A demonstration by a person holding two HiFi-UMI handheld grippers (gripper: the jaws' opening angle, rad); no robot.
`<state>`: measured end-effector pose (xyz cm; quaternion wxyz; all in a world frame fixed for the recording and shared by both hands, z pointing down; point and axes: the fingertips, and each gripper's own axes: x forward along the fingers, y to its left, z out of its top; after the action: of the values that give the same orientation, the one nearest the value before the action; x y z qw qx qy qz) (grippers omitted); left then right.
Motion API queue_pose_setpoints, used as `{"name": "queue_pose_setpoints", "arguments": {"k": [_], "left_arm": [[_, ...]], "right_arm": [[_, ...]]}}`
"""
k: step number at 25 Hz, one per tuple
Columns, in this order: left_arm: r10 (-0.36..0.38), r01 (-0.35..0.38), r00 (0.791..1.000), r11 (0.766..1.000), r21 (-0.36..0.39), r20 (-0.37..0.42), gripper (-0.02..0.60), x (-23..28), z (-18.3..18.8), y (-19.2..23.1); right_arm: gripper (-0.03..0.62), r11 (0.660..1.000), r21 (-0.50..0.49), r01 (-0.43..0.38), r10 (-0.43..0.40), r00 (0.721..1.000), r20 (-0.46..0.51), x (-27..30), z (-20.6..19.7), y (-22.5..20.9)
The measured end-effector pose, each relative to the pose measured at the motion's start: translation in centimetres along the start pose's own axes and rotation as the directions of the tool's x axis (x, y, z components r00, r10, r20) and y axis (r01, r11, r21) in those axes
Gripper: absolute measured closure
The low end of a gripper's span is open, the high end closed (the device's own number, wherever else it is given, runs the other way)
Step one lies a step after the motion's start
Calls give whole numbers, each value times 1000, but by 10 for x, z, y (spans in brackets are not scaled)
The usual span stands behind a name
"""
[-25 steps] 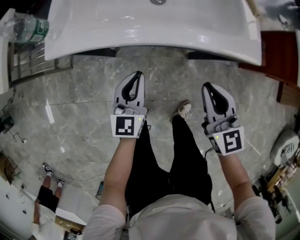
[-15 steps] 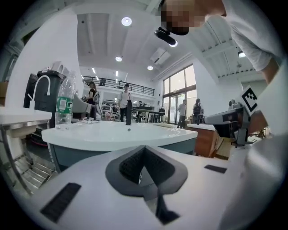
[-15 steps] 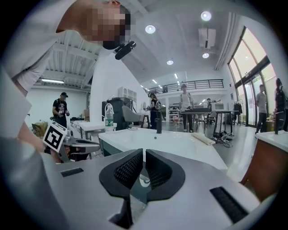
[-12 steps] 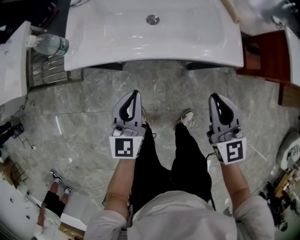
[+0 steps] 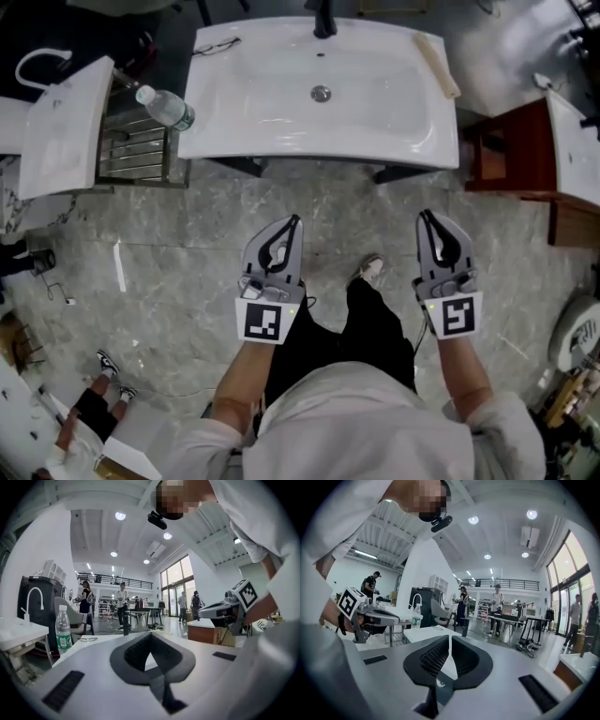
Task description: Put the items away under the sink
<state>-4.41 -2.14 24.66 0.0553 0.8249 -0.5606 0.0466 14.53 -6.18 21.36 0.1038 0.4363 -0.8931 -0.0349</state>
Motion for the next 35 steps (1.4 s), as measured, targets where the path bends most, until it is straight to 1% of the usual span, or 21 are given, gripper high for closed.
{"name": "queue_pose_setpoints", "arguments": {"k": [4, 9, 13, 16, 20, 23, 28, 33, 35], "left_arm": [[7, -6, 1000, 1000, -12, 31, 580, -11, 30, -9], [0, -2, 998, 1000, 25, 64, 580, -23, 72, -14], [3, -8, 994, 999, 52, 108, 580, -29, 105, -14], [7, -15, 991, 998, 58, 135, 578, -30, 121, -13], [6, -13, 986, 999, 41, 166, 580, -32, 131, -21], [-5, -2, 986, 999, 39, 168, 580, -32, 133, -27], [2, -7, 984, 1000, 28, 176, 578, -34, 135, -26], [13, -23, 981, 998, 51, 193, 580, -33, 143, -20], [18, -29, 978, 998, 47, 207, 578, -32, 147, -20]], "right_arm": [[553, 999, 7, -39, 39, 998, 57, 0, 39, 7], [553, 996, 56, -71, 64, 991, 121, -7, 81, 20], [553, 992, 78, -97, 85, 986, 147, -12, 103, 29], [553, 990, 84, -110, 95, 981, 167, -14, 116, 30], [553, 990, 83, -112, 94, 977, 191, -21, 129, 31], [553, 990, 92, -104, 84, 976, 200, -24, 133, 27], [553, 991, 90, -94, 75, 978, 196, -27, 134, 20], [553, 993, 83, -88, 70, 976, 205, -28, 142, 14], [553, 992, 85, -88, 68, 975, 213, -29, 144, 13]]}}
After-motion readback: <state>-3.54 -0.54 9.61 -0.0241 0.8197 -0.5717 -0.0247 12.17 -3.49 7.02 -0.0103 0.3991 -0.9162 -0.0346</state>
